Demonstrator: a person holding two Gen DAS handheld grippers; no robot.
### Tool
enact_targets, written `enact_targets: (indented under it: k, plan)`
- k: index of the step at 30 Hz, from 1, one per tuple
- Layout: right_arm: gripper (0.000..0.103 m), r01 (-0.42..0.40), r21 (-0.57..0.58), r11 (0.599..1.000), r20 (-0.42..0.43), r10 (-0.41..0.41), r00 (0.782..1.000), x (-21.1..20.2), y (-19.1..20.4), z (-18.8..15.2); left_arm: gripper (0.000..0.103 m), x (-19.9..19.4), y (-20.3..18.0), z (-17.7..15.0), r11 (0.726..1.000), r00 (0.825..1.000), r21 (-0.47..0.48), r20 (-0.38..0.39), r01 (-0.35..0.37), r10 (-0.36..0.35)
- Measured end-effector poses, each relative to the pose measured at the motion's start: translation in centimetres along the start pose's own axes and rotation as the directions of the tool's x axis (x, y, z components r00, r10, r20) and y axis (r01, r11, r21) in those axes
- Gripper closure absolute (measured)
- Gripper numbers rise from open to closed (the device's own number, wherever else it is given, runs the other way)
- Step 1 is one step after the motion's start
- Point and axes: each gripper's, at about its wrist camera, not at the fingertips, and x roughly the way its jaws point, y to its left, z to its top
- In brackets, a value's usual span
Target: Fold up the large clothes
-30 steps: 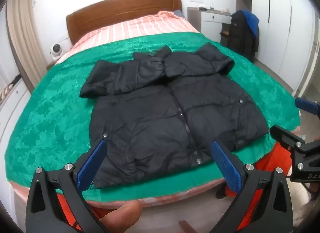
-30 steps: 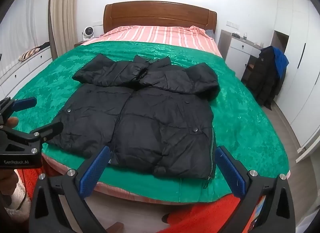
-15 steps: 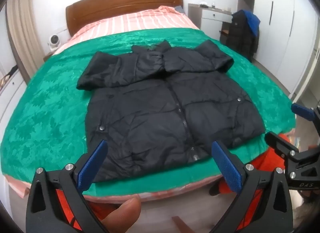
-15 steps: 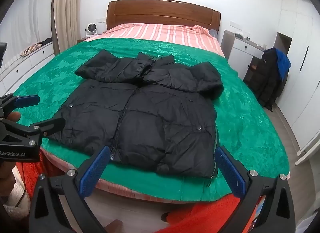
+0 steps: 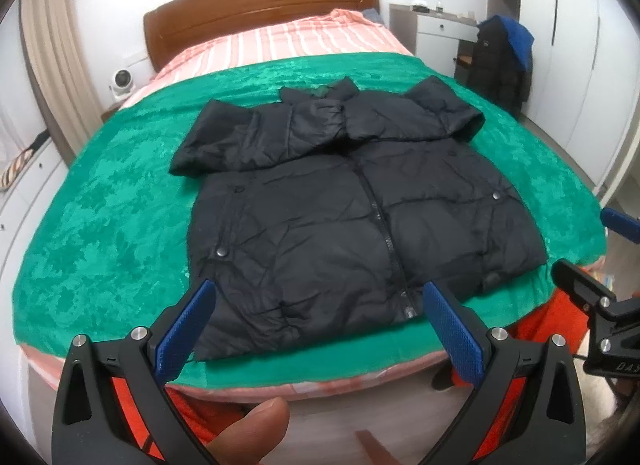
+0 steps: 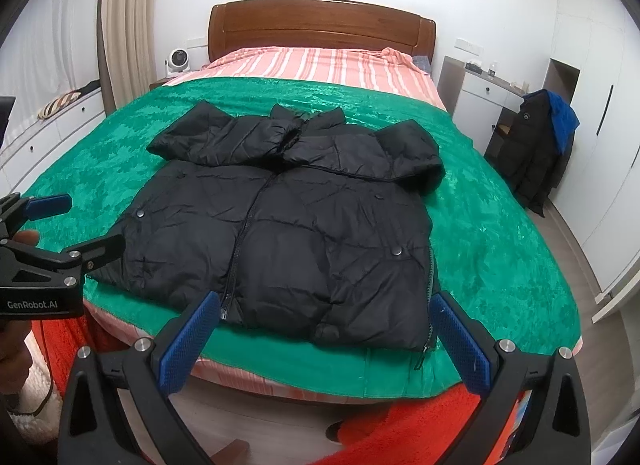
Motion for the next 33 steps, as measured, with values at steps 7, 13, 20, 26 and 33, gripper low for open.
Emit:
enact_targets:
  k: [7, 13, 20, 26, 33]
  plan:
    - [0.0, 0.01, 0.037, 0.999, -0.039, -0.008, 0.999, 0.8, -0.4, -0.4, 0.0, 0.5, 0.1, -0.3, 1.0, 1.0, -0.002, -0.022, -0.015, 0.015]
    - [0.0, 0.004, 0.051, 0.999, -0.051, -0.001, 0.999, 1.2, -0.5, -0.4, 0.0, 1.2, 0.1, -0.6, 0.999, 0.998, 0.0, -0.042, -0.037, 0.037]
    - [0.0, 0.006, 0.06, 0.998, -0.067, -0.002, 0.998, 1.6, -0.6, -0.4, 0.0, 2.1, -0.2, -1.0, 0.998, 0.996, 0.019, -0.07, -0.062, 0.063]
    - [0.0, 0.022, 0.074, 0.997, -0.077, -0.016, 0.997, 1.9, -0.9, -0.5, 0.0, 2.0, -0.4, -1.0, 0.998, 0.996, 0.028, -0.065, -0.058, 0.059]
    - [0.0, 0.04, 0.063, 0.997, -0.085, -0.034, 0.996, 2.1, -0.9, -0.6, 0.0, 2.3, -0.4, -1.0, 0.998, 0.995, 0.024, -0.075, -0.06, 0.062]
